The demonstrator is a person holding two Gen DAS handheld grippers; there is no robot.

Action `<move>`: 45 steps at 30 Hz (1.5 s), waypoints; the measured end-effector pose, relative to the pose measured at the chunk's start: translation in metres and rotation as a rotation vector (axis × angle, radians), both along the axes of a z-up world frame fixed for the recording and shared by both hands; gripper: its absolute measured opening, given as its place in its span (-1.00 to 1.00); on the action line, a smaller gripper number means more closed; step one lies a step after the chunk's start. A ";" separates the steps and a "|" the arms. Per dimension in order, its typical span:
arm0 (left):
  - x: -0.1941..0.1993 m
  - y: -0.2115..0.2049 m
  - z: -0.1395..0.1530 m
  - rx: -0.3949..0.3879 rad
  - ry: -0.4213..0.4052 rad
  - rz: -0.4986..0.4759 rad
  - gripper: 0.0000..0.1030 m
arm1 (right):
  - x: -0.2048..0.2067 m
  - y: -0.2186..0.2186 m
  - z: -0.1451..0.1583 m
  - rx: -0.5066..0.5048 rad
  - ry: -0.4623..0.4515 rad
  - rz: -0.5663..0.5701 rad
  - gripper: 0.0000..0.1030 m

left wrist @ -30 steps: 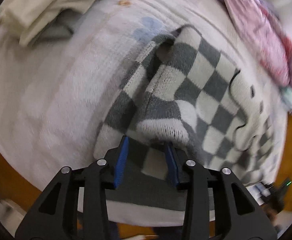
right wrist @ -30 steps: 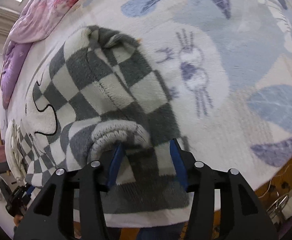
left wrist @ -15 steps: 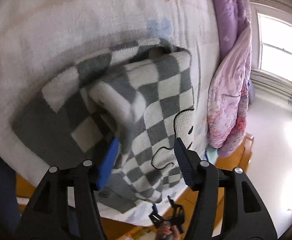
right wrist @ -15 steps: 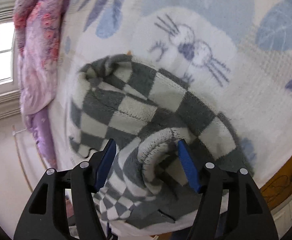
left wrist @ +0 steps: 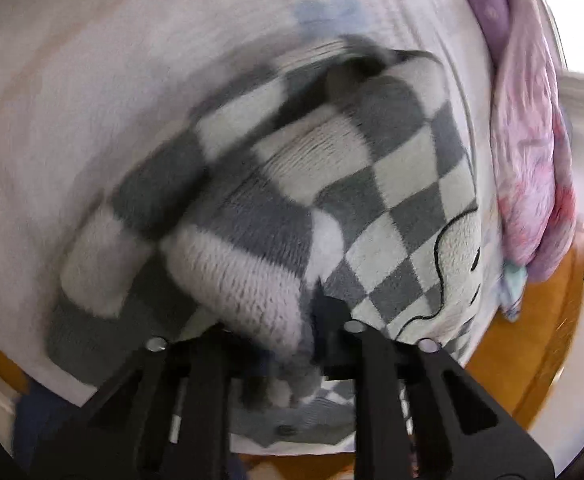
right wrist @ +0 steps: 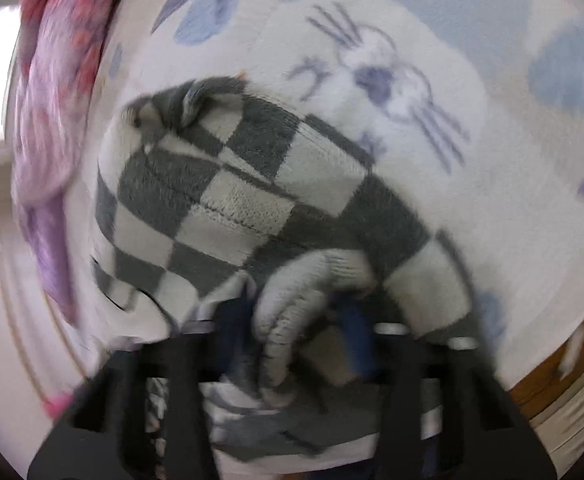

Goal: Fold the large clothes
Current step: 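Carry the held cardigan edge with both tools and lay it onto the body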

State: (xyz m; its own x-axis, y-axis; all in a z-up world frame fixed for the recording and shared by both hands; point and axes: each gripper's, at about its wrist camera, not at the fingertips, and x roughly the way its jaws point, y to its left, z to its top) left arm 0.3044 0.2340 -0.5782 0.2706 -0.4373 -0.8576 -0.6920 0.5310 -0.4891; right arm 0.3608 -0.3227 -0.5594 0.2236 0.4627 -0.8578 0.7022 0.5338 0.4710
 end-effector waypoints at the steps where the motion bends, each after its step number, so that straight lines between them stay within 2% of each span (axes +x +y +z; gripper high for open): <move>1: 0.001 0.002 0.006 0.004 -0.025 -0.014 -0.75 | 0.000 -0.001 0.004 0.008 -0.011 0.008 -0.63; 4: -0.013 0.015 0.016 -0.029 -0.067 0.002 -0.76 | -0.011 -0.014 0.022 0.032 -0.056 0.011 -0.68; 6: -0.028 0.024 0.013 -0.041 -0.059 0.015 -0.76 | -0.025 -0.021 0.022 0.050 -0.062 0.000 -0.69; 10: -0.047 0.027 -0.009 -0.022 0.016 -0.007 -0.76 | -0.044 -0.017 -0.007 0.003 0.016 0.042 -0.68; 13: -0.051 0.021 -0.021 -0.001 0.039 0.001 -0.74 | -0.049 -0.012 -0.026 0.028 0.038 -0.053 -0.60; 15: -0.050 0.017 -0.016 0.025 0.048 -0.005 -0.49 | -0.049 -0.009 -0.020 0.015 0.058 -0.103 -0.46; 16: -0.049 0.012 -0.013 0.032 0.058 -0.007 -0.27 | -0.051 -0.006 -0.015 0.006 0.060 -0.102 -0.35; 17: -0.051 0.007 -0.006 0.032 0.080 -0.009 0.20 | -0.051 -0.002 -0.005 -0.009 0.062 -0.102 -0.18; 18: -0.051 0.000 -0.002 0.029 0.079 -0.003 0.31 | -0.053 0.002 0.002 -0.022 0.067 -0.104 -0.05; 19: -0.054 -0.007 0.007 0.024 0.066 0.003 0.32 | -0.054 0.007 0.009 -0.033 0.077 -0.108 0.09; 21: -0.061 -0.024 0.018 0.040 0.104 -0.018 0.44 | -0.058 0.022 0.014 -0.010 0.111 -0.111 0.12; 26: -0.068 -0.069 0.008 -0.012 0.227 -0.041 0.44 | -0.076 0.082 -0.002 0.178 0.245 -0.089 0.15; 28: -0.067 -0.081 -0.006 -0.022 0.307 -0.044 0.44 | -0.075 0.102 -0.010 0.200 0.281 -0.086 0.15; 30: -0.064 -0.091 -0.018 -0.083 0.344 -0.015 0.44 | -0.075 0.116 -0.018 0.221 0.307 -0.114 0.15; 32: -0.056 -0.097 -0.029 -0.084 0.379 -0.035 0.45 | -0.072 0.125 -0.026 0.211 0.336 -0.122 0.15; 34: -0.048 -0.097 -0.039 -0.065 0.419 -0.048 0.44 | -0.071 0.128 -0.031 0.206 0.337 -0.126 0.18; 37: -0.039 -0.092 -0.049 -0.095 0.444 -0.008 0.41 | -0.063 0.129 -0.039 0.216 0.320 -0.121 0.15; 39: -0.038 -0.090 -0.049 -0.106 0.437 0.002 0.14 | -0.060 0.128 -0.040 0.220 0.304 -0.115 -0.03; 40: -0.040 -0.086 -0.047 -0.104 0.430 -0.004 0.03 | -0.060 0.127 -0.039 0.232 0.283 -0.122 -0.27; 41: -0.041 -0.084 -0.044 -0.110 0.416 -0.006 -0.22 | -0.062 0.121 -0.038 0.244 0.264 -0.123 -0.51; 42: -0.041 -0.082 -0.042 -0.119 0.401 -0.004 -0.44 | -0.062 0.118 -0.035 0.261 0.229 -0.119 -0.62; 43: -0.041 -0.080 -0.038 -0.129 0.378 -0.005 -0.53 | -0.060 0.116 -0.029 0.275 0.187 -0.115 -0.77; 44: -0.041 -0.077 -0.031 -0.137 0.335 -0.007 -0.66 | -0.059 0.113 -0.026 0.284 0.154 -0.113 -0.79; 45: -0.040 -0.074 -0.026 -0.138 0.308 -0.003 -0.73 | -0.054 0.111 -0.019 0.304 0.083 -0.108 -0.80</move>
State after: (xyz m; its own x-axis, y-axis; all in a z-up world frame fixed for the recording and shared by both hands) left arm 0.2644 0.1599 -0.6042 0.0066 -0.5554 -0.8316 -0.8167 0.4769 -0.3250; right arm 0.3072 -0.2112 -0.5780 0.2207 0.6776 -0.7015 0.7898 0.2979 0.5362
